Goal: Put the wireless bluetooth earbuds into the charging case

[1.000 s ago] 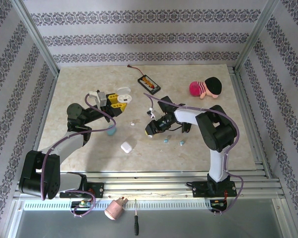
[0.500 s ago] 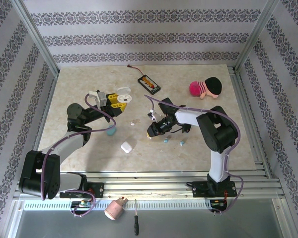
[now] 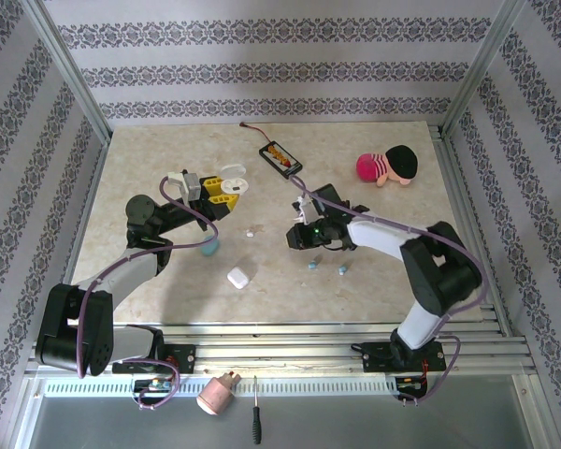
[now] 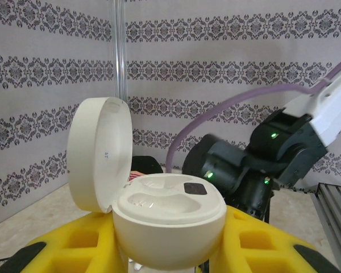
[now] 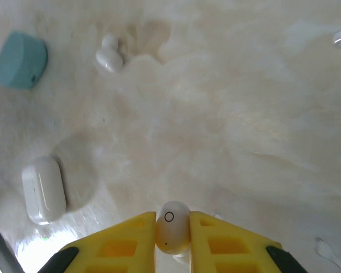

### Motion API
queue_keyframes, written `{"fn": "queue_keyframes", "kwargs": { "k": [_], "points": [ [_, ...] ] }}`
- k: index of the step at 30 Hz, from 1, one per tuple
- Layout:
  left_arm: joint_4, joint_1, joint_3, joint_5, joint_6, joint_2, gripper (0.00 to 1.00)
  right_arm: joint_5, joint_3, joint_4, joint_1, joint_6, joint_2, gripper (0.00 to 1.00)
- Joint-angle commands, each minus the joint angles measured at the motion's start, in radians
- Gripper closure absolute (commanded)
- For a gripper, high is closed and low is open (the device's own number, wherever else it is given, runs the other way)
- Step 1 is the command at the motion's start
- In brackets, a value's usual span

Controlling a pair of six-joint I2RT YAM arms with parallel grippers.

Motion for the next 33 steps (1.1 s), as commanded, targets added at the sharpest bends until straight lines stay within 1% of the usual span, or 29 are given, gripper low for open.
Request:
{"fn": "queue_keyframes", "kwargs": {
  "k": [1, 4, 6, 9, 13, 16, 21, 24, 27, 33],
  "points": [
    [0.026, 0.011, 0.018, 0.018, -0.004, 0.009, 0.70, 0.206, -0.058, 0.096, 0.022, 0.205, -0.082, 0.84],
    [0.041, 0.011, 0.022, 0.022, -0.012, 0.020, 0.70, 0.309, -0.098, 0.127, 0.046, 0.321, -0.133, 0.83],
    [0.055, 0.011, 0.024, 0.025, -0.021, 0.026, 0.70, 0.398, -0.108, 0.111, 0.068, 0.382, -0.156, 0.84],
    [0.067, 0.012, 0.024, 0.025, -0.028, 0.032, 0.70, 0.468, -0.110, 0.086, 0.087, 0.445, -0.159, 0.84],
    [0.070, 0.011, 0.021, 0.026, -0.029, 0.027, 0.70, 0.622, -0.124, 0.048, 0.128, 0.525, -0.166, 0.85],
    [0.061, 0.012, 0.022, 0.030, -0.024, 0.024, 0.70, 0.695, -0.137, 0.030, 0.149, 0.554, -0.183, 0.87],
    [0.007, 0.011, 0.033, 0.040, 0.004, 0.014, 0.70, 0.692, -0.132, 0.041, 0.150, 0.493, -0.232, 0.87],
    [0.005, 0.011, 0.030, 0.037, 0.007, 0.012, 0.70, 0.675, -0.112, 0.021, 0.151, 0.447, -0.274, 0.86],
    [0.005, 0.012, 0.030, 0.039, 0.006, 0.014, 0.70, 0.615, -0.101, 0.057, 0.154, 0.389, -0.325, 0.86],
    [0.025, 0.012, 0.040, 0.055, -0.019, 0.020, 0.70, 0.439, -0.032, 0.127, 0.169, 0.238, -0.412, 0.85]
  ]
}}
